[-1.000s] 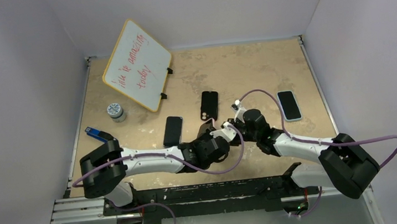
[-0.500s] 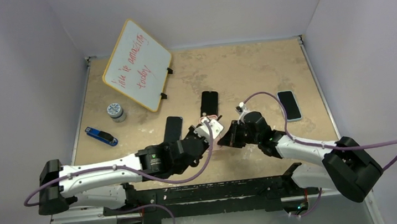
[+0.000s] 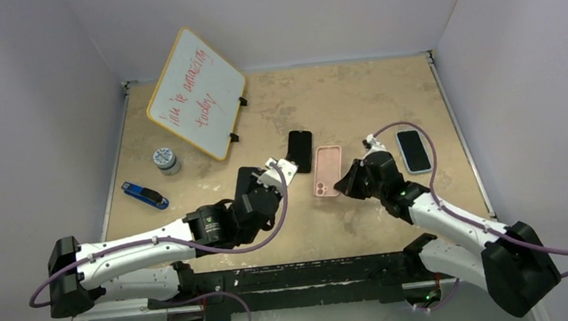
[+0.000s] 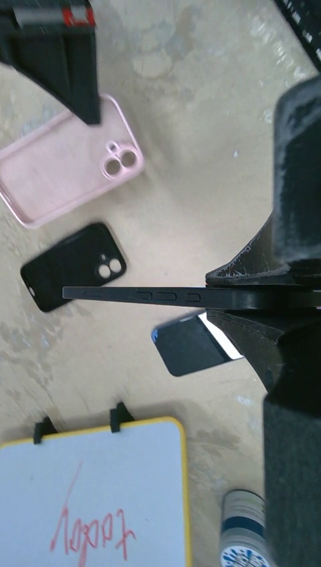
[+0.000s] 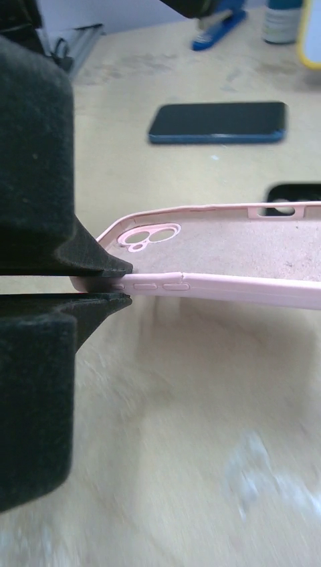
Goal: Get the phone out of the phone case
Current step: Place the phone case at the center of the board.
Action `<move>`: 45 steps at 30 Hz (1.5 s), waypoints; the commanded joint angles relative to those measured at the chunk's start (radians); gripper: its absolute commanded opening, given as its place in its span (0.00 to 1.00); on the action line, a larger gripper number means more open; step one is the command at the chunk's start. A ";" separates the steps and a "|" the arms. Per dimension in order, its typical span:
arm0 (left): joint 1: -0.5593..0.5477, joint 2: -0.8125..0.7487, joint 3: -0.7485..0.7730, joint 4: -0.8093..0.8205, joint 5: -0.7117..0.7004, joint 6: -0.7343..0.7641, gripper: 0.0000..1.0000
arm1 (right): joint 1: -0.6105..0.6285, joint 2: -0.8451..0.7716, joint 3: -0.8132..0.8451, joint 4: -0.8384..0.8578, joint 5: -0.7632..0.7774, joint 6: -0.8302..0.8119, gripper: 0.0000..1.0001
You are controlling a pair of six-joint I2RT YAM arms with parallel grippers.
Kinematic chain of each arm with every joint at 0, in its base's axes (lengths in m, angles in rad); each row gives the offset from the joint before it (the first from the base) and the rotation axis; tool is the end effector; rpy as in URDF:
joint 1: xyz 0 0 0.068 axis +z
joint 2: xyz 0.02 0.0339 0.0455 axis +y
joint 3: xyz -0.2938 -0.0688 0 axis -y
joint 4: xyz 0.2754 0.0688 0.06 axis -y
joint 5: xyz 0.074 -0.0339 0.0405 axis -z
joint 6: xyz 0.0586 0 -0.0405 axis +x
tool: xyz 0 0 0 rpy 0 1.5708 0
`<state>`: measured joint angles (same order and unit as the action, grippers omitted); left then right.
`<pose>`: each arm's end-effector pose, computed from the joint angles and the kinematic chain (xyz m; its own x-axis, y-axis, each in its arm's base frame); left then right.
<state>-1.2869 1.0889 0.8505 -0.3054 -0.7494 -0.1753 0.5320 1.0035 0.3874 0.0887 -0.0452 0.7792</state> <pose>0.1127 -0.2438 0.3066 -0.2368 0.3557 -0.9041 0.5060 0.8396 0.1978 0.2021 0.1220 0.1844 -0.6883 0.4094 -0.5988 -0.0797 0.7778 0.6234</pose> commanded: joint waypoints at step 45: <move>0.080 0.331 -0.027 0.097 -0.090 -0.011 0.00 | -0.283 0.467 0.384 -0.041 -0.272 -0.319 0.87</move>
<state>-1.2110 1.3914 0.7609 -0.2588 -0.8101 -0.2146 0.2478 1.5429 0.8009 0.0605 -0.3519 0.4843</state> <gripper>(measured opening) 0.110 0.864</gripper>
